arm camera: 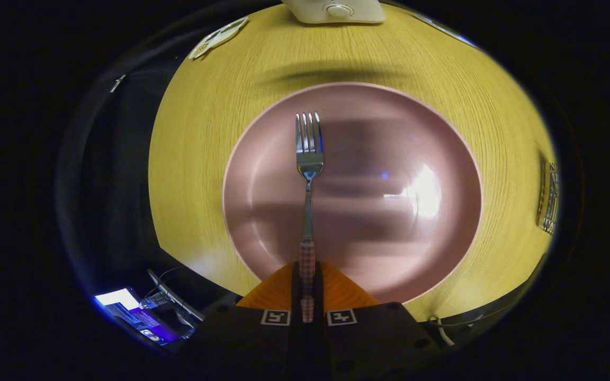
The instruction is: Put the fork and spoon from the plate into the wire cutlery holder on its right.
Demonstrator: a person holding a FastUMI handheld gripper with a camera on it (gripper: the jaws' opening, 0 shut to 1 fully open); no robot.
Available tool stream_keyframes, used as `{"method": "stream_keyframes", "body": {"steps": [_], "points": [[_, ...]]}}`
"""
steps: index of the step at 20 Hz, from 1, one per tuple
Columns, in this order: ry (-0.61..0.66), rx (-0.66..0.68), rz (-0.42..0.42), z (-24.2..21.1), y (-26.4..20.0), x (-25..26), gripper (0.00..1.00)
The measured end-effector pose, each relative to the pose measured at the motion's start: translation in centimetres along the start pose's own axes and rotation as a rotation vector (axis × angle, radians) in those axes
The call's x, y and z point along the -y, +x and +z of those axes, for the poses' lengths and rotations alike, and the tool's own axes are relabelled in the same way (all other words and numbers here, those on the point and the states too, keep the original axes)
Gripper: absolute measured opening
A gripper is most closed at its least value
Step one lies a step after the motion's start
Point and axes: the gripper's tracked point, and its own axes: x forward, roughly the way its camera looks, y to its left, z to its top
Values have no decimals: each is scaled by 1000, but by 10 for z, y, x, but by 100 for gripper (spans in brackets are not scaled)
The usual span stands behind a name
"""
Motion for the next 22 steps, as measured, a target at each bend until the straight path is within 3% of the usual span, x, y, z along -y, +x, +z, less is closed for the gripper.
{"method": "stream_keyframes", "body": {"steps": [7, 15, 20, 22], "points": [[-62, 31, 126, -3, -61, 6, 10], [-33, 111, 202, 13, -140, 43, 10], [-85, 107, 193, 7, -199, 86, 10], [-123, 79, 131, 1, -223, 122, 10]]}}
